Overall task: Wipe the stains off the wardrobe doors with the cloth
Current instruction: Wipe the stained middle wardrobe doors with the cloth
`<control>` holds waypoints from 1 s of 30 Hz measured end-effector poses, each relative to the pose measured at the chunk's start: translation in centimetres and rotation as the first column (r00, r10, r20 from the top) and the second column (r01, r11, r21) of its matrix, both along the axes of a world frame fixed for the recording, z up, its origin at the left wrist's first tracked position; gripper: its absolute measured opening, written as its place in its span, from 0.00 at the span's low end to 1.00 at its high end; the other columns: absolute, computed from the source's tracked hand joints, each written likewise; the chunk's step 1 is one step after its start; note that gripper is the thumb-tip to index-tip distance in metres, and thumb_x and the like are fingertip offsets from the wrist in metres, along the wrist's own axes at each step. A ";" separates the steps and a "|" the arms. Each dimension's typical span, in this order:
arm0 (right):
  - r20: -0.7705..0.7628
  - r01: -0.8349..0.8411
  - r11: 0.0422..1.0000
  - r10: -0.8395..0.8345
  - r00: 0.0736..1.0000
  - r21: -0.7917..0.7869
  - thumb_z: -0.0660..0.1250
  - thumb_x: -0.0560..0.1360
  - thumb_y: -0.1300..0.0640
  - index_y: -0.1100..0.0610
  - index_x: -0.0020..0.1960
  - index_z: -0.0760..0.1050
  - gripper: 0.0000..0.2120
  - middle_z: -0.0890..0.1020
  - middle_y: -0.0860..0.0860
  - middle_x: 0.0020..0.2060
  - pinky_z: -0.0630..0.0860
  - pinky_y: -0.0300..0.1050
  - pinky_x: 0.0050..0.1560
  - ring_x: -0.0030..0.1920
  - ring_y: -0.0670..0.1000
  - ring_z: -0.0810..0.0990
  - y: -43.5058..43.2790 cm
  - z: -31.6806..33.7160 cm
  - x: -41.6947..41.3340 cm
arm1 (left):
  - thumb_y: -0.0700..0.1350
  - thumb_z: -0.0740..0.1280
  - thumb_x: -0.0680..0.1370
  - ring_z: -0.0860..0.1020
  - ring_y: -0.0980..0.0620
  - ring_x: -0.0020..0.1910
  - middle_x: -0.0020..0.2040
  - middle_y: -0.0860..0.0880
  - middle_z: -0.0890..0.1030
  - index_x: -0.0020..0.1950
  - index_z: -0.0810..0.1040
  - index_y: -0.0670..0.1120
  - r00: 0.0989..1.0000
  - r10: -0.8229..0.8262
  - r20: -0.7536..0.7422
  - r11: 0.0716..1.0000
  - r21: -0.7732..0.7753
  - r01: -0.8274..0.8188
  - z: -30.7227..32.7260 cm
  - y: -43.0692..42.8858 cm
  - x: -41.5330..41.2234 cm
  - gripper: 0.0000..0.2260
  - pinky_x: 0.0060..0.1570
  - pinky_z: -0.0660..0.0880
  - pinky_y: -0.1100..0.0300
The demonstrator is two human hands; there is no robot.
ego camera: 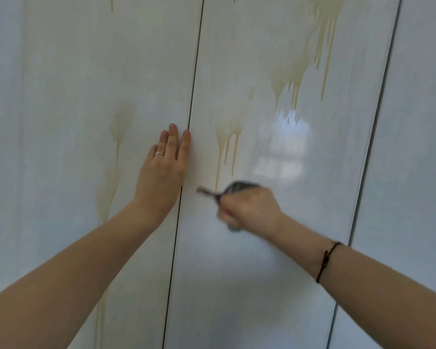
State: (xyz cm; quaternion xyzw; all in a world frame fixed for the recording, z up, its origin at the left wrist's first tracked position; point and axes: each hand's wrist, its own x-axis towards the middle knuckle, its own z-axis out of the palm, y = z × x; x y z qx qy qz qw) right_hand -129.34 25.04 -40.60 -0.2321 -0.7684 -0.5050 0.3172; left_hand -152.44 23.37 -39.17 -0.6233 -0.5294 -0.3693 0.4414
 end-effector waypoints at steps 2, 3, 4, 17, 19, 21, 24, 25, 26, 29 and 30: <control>-0.235 0.057 0.998 -0.054 0.971 0.007 0.64 0.69 0.48 0.51 0.33 0.67 0.10 0.71 0.48 0.24 0.61 0.40 0.24 0.25 0.54 0.73 -0.2 5.6 -1.3 | 0.29 0.57 0.78 0.64 0.34 0.75 0.78 0.31 0.57 0.80 0.53 0.37 1.000 -0.010 -0.008 1.000 0.026 0.010 0.2 0.2 -0.1 0.31 0.69 0.70 0.43; -0.367 0.051 0.998 -0.034 0.930 0.035 0.63 0.70 0.49 0.51 0.33 0.64 0.11 0.67 0.47 0.23 0.57 0.37 0.26 0.23 0.54 0.70 -0.2 7.8 -2.1 | 0.30 0.57 0.78 0.65 0.34 0.75 0.78 0.31 0.58 0.80 0.53 0.37 1.000 -0.011 -0.005 1.000 0.026 0.011 0.2 0.3 -0.2 0.31 0.69 0.71 0.44; -0.488 0.055 0.997 -0.020 0.873 0.058 0.65 0.70 0.51 0.51 0.33 0.63 0.12 0.63 0.47 0.23 0.53 0.36 0.28 0.23 0.54 0.65 -0.2 9.2 -2.8 | 0.30 0.56 0.77 0.65 0.34 0.74 0.78 0.32 0.58 0.80 0.54 0.37 1.000 -0.015 -0.003 1.000 0.021 0.015 0.2 0.3 -0.2 0.30 0.68 0.71 0.44; -0.224 0.055 0.996 -0.036 0.974 0.077 0.72 0.69 0.51 0.52 0.35 0.72 0.10 0.72 0.48 0.25 0.61 0.41 0.26 0.25 0.55 0.74 0.3 6.5 -5.1 | 0.27 0.66 0.71 0.74 0.41 0.69 0.75 0.37 0.68 0.77 0.66 0.40 0.998 -0.046 -0.036 0.998 0.045 0.047 0.4 -0.1 -1.5 0.34 0.53 0.80 0.53; -0.445 0.125 0.991 -0.091 0.891 0.048 0.64 0.74 0.49 0.52 0.39 0.70 0.09 0.68 0.48 0.27 0.58 0.41 0.28 0.30 0.57 0.72 -0.5 14.0 -5.5 | 0.26 0.69 0.69 0.75 0.42 0.69 0.75 0.39 0.69 0.77 0.67 0.41 0.997 -0.070 -0.033 0.997 0.022 0.071 0.9 -0.1 -1.7 0.37 0.47 0.81 0.55; -0.533 0.139 0.989 -0.095 0.841 0.041 0.61 0.75 0.50 0.53 0.40 0.70 0.08 0.65 0.48 0.26 0.53 0.42 0.29 0.31 0.56 0.69 -0.2 16.1 -5.7 | 0.25 0.69 0.68 0.76 0.43 0.68 0.74 0.39 0.70 0.76 0.68 0.41 0.998 -0.057 -0.035 0.998 0.026 0.058 0.9 -0.3 -1.8 0.37 0.44 0.81 0.56; -0.523 0.122 0.991 -0.077 0.849 0.053 0.68 0.71 0.49 0.54 0.37 0.74 0.09 0.70 0.50 0.25 0.53 0.39 0.28 0.25 0.57 0.71 0.5 10.2 -7.0 | 0.27 0.63 0.71 0.78 0.45 0.66 0.73 0.40 0.72 0.75 0.70 0.41 0.997 -0.005 -0.075 0.999 0.054 0.009 0.8 0.4 -2.0 0.31 0.44 0.81 0.58; -0.451 0.109 0.993 -0.077 0.889 0.046 0.71 0.68 0.49 0.54 0.35 0.75 0.10 0.73 0.51 0.25 0.54 0.38 0.27 0.24 0.56 0.72 0.5 6.8 -7.6 | 0.28 0.59 0.72 0.78 0.45 0.66 0.73 0.40 0.72 0.75 0.71 0.41 0.997 -0.009 -0.073 0.998 0.057 0.013 0.8 0.5 -2.1 0.30 0.45 0.81 0.58; -0.338 0.076 0.997 -0.069 0.939 0.006 0.73 0.66 0.50 0.54 0.34 0.75 0.10 0.74 0.51 0.25 0.57 0.40 0.26 0.23 0.56 0.74 0.4 3.1 -7.8 | 0.29 0.56 0.73 0.78 0.45 0.65 0.73 0.41 0.72 0.74 0.71 0.40 0.997 -0.017 -0.073 0.998 0.059 0.022 0.9 0.5 -2.1 0.29 0.45 0.81 0.58; 0.151 -0.062 0.984 0.087 0.985 -0.166 0.70 0.65 0.58 0.54 0.35 0.71 0.07 0.72 0.49 0.24 0.61 0.41 0.24 0.23 0.53 0.70 0.3 -4.9 -7.0 | 0.26 0.58 0.71 0.78 0.44 0.66 0.73 0.40 0.72 0.75 0.69 0.39 0.994 -0.023 -0.105 0.997 0.073 0.031 0.8 0.1 -2.5 0.31 0.44 0.81 0.57; 0.270 -0.097 0.976 0.149 0.951 -0.196 0.69 0.66 0.59 0.54 0.36 0.70 0.07 0.72 0.49 0.24 0.64 0.41 0.23 0.23 0.54 0.69 0.6 -5.2 -6.5 | 0.25 0.59 0.71 0.77 0.44 0.66 0.73 0.40 0.71 0.76 0.69 0.39 0.991 -0.034 -0.129 0.996 0.077 0.044 0.7 0.1 -2.8 0.32 0.42 0.81 0.56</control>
